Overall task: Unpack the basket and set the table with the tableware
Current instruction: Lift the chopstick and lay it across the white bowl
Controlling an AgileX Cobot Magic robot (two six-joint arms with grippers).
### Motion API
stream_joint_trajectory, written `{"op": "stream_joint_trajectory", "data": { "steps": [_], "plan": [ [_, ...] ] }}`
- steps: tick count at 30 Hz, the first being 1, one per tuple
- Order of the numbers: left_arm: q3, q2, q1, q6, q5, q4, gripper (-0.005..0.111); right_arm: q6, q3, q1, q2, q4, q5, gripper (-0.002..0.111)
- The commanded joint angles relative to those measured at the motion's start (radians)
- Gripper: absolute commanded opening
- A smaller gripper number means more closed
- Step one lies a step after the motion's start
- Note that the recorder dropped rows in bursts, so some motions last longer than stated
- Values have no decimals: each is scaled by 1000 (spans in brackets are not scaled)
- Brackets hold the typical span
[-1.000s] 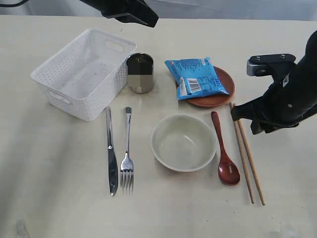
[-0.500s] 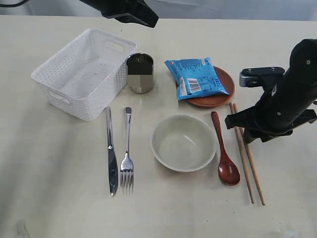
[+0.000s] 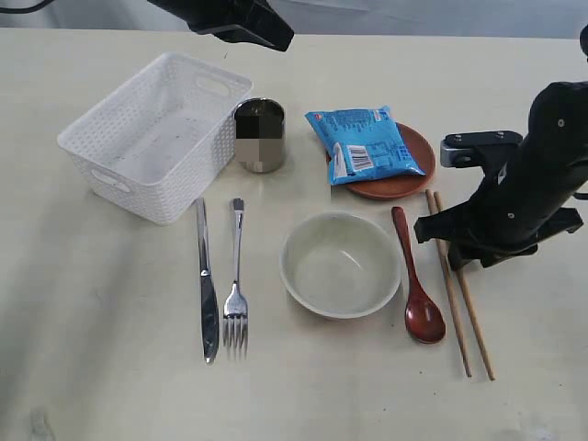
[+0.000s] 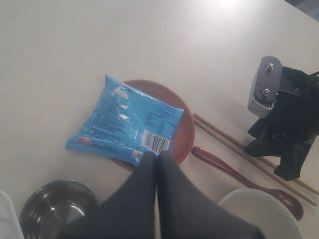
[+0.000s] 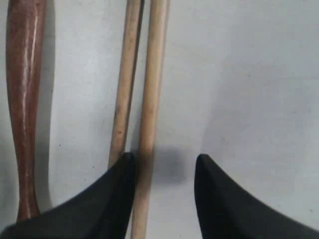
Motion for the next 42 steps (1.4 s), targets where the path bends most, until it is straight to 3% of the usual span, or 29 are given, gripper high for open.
{"op": "stream_joint_trajectory", "data": {
  "steps": [1, 13, 15, 16, 18, 24, 29, 34, 37, 42],
  "plan": [
    [2, -11, 2, 1, 3, 0, 0, 24, 1, -1, 2, 5, -4, 38],
    [2, -11, 2, 1, 5, 0, 0, 24, 9, -1, 38, 5, 20, 38],
    [2, -11, 2, 1, 5, 0, 0, 24, 9, -1, 41, 5, 28, 24],
    [2, -11, 2, 1, 5, 0, 0, 24, 9, -1, 41, 5, 33, 11],
    [2, -11, 2, 1, 5, 0, 0, 26, 9, -1, 41, 5, 39, 0],
    [2, -11, 2, 1, 18, 7, 0, 28, -26, -1, 14, -16, 125, 0],
    [2, -11, 2, 6, 24, 46, 0, 30, -86, -1, -149, 45, 238, 0],
    [2, -25, 2, -21, 32, 112, 0, 21, -98, 136, -220, 185, 233, 0],
    [9, -65, 2, -52, 60, 141, 0, 38, -129, 243, -218, 292, 108, 0],
    [57, -114, 2, -52, 11, 187, 0, 105, -192, 285, -171, 339, 73, 0]
  ]
}}
